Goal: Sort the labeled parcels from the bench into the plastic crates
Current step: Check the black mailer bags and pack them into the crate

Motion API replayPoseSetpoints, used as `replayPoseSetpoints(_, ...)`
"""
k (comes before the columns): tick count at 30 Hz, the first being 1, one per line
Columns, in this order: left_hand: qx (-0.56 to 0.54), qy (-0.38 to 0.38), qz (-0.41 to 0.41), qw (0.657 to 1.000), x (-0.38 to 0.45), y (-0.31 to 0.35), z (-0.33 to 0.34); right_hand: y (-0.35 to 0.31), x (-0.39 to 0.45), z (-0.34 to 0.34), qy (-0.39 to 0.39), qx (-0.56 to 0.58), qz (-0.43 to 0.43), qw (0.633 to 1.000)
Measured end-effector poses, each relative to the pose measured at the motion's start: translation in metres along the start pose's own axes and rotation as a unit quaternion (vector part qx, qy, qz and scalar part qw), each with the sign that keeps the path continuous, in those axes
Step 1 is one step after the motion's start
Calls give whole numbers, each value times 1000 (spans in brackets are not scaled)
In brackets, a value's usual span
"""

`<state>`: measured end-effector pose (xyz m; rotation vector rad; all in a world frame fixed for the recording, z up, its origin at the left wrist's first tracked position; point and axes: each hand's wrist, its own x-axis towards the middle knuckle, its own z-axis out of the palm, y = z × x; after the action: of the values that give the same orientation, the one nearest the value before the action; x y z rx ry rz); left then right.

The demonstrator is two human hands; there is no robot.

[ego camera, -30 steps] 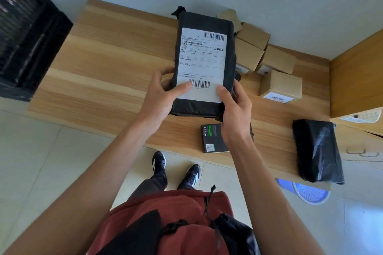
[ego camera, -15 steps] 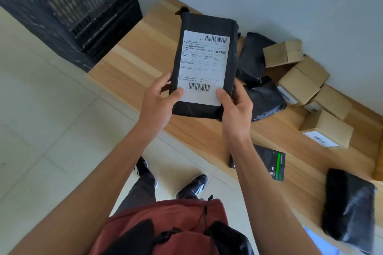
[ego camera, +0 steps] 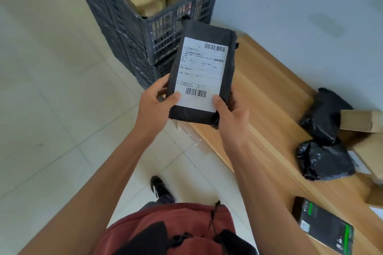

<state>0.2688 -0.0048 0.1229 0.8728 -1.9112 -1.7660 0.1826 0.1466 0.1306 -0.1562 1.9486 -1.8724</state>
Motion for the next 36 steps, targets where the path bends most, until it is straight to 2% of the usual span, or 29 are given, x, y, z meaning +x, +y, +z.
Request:
replayPoseSetpoints(6,-22,52,-1,998,35,-1,-84,-16,14,87,-44,-7,-17,999)
replayPoseSetpoints(14,-29,115,-11,993,84,-6,-158,-23,59,178,-98,-27,-8,995)
replayPoseSetpoints(26,24,131,-48,990,220,14,-234,-43,186,301,-167,-8,-7,986)
replayPoseSetpoints(31,9,152,-68,986,269,13,-265,-57,233,352,-215,-28,-15,976)
replayPoseSetpoints(36,-5,157,-76,985,315,5,-296,-60,267,396,-228,-45,-15,973)
